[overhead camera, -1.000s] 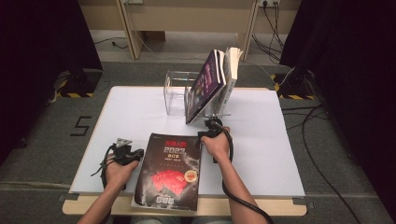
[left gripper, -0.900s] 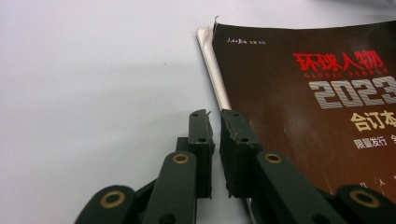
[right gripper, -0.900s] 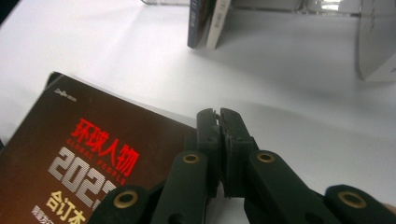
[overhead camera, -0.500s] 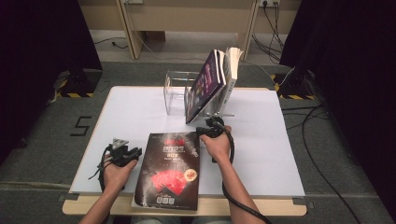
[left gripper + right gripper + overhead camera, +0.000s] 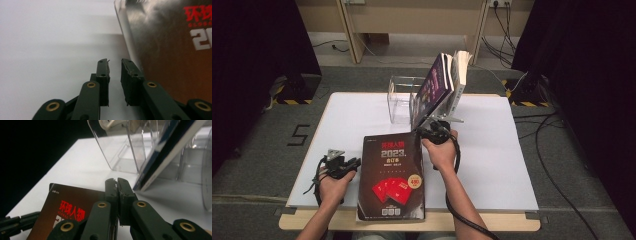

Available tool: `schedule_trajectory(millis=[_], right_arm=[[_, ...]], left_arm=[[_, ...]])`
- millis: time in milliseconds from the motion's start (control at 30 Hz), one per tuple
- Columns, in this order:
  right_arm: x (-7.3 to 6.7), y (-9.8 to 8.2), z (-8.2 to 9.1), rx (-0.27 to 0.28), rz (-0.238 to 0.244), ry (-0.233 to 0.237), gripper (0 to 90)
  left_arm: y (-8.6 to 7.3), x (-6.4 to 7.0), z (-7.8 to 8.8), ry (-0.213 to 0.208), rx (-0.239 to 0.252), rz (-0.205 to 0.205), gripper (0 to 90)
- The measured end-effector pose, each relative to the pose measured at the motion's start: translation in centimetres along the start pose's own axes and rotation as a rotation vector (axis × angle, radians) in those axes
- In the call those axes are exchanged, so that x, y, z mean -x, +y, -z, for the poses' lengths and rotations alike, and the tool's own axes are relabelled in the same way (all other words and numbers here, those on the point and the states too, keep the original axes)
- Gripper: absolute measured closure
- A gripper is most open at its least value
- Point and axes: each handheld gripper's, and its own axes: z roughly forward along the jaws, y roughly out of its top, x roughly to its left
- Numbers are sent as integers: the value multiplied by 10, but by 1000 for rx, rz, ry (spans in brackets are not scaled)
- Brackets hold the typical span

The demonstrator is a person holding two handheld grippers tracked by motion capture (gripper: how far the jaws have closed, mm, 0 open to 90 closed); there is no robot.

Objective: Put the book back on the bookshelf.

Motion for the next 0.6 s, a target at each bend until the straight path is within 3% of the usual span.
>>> schedule_trajectory(millis=[600], right_arm=[[-19, 45, 21, 123, 19, 20, 883]], left_arm=[[0, -4, 0, 7, 19, 19, 744]])
